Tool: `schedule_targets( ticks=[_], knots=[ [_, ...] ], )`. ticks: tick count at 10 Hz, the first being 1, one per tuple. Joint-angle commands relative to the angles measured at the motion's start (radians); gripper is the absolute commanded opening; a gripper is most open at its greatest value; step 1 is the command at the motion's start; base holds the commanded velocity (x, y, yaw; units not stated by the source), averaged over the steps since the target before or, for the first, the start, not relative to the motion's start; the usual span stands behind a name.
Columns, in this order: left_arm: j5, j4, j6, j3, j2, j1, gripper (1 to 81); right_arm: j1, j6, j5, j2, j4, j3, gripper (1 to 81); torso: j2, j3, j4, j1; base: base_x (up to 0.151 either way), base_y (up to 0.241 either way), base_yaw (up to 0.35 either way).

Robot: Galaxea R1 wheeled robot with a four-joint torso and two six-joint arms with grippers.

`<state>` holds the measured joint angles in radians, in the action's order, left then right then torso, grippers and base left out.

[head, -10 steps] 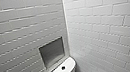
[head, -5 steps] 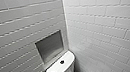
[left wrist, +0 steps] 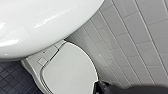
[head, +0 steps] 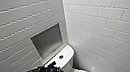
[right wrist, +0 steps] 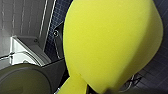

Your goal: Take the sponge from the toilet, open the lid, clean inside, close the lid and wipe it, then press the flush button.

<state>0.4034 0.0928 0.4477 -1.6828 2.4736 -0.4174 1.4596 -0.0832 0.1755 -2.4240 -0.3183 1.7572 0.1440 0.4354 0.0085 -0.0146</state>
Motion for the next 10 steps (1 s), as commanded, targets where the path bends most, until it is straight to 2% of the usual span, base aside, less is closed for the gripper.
schedule_targets(
  ticks=[1, 9, 10],
  knots=[
    [0.029, 0.024, 0.036, -0.037, 0.022, 0.179, 1.0, -0.02, 0.0, -0.071, 0.032, -0.008, -0.036, 1.0, 0.0, 0.0, 0.0, 0.0, 0.0, 0.0, 0.0],
    [0.029, 0.024, 0.078, -0.256, 0.166, 0.324, 1.0, -0.02, 0.0, -0.064, 0.02, -0.008, -0.039, 1.0, -0.001, 0.009, 0.0, -0.001, 0.0, 0.0, 0.0],
    [0.029, 0.024, 0.078, -0.273, 0.177, 0.338, 1.0, -0.021, 0.002, -0.064, 0.018, -0.008, -0.039, 1.0, -0.001, 0.039, 0.0, -0.001, 0.0, 0.0, 0.0]
  ],
)
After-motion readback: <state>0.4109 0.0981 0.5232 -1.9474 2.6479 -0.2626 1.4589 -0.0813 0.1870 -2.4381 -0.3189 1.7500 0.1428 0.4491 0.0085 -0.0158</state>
